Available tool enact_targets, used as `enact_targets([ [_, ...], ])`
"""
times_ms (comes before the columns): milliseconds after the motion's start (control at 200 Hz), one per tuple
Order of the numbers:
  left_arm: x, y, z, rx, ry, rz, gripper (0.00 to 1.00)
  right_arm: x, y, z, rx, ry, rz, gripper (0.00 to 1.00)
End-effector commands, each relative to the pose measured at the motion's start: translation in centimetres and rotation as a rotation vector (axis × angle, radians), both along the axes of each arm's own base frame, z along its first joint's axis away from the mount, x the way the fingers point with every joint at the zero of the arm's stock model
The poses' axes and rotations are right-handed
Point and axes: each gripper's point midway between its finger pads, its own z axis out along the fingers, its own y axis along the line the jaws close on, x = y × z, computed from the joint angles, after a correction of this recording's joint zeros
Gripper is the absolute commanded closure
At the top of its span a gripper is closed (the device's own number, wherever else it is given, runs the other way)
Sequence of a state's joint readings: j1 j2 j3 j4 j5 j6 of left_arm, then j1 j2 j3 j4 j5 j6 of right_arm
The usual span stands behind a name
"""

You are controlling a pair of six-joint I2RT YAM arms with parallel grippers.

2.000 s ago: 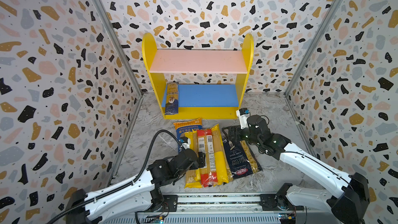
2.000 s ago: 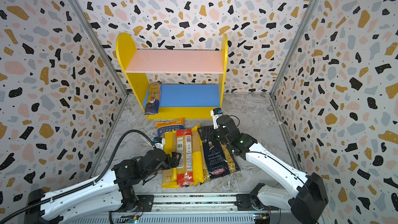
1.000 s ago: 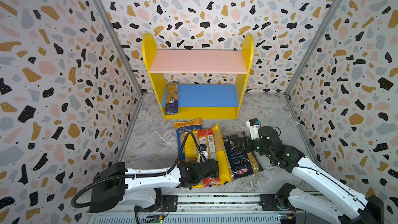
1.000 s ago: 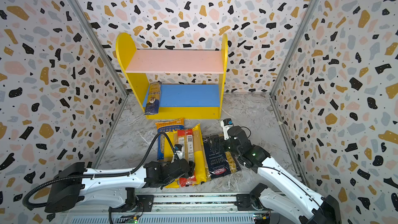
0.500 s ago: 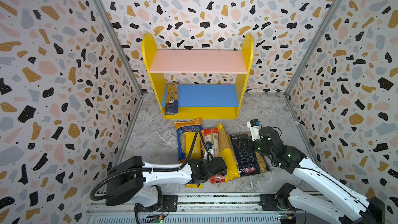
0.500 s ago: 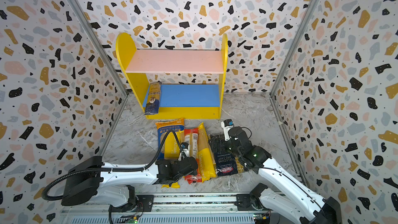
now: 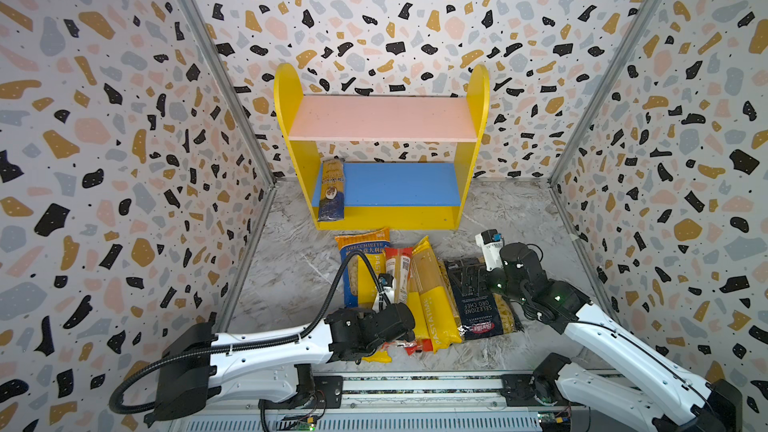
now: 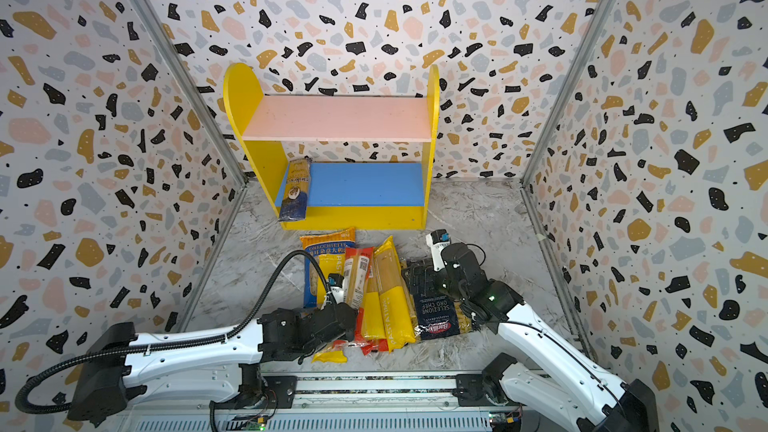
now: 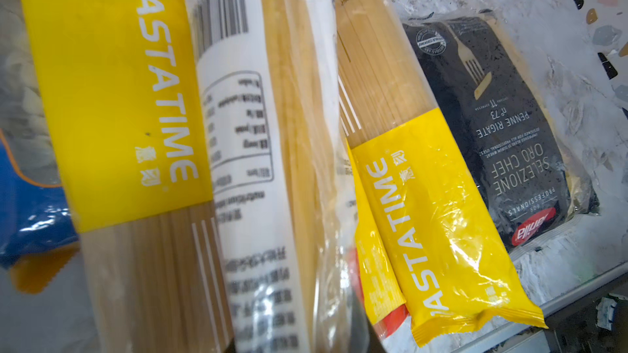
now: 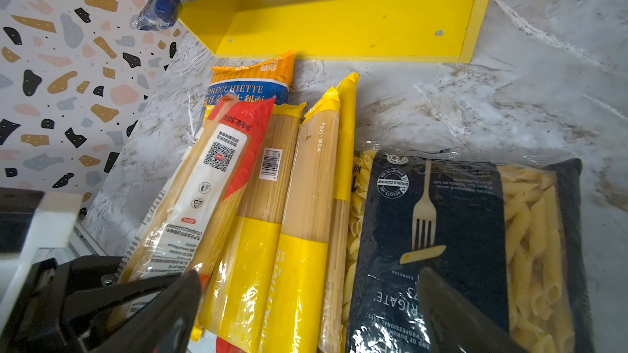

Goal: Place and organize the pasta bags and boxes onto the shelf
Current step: 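Lift the red-topped pack with the left gripper and carry it to the shelf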

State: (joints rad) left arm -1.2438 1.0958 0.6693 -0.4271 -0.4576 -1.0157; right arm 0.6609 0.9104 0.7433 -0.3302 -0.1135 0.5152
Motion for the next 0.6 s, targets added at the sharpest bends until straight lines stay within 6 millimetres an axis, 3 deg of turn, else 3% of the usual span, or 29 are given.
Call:
enact_targets([
  [0, 1.9, -0.4, 4.2, -0.054, -0.128, 0.034, 0.99, 0.1, 0.3, 1.1, 0.027, -0.022, 0.013, 0.01],
  [591, 7.2, 0.6, 13.0, 0.026, -0.281, 0.078, 0.99, 0.4, -0.5, 4.1, 0.054, -0.074, 0.007, 0.01],
])
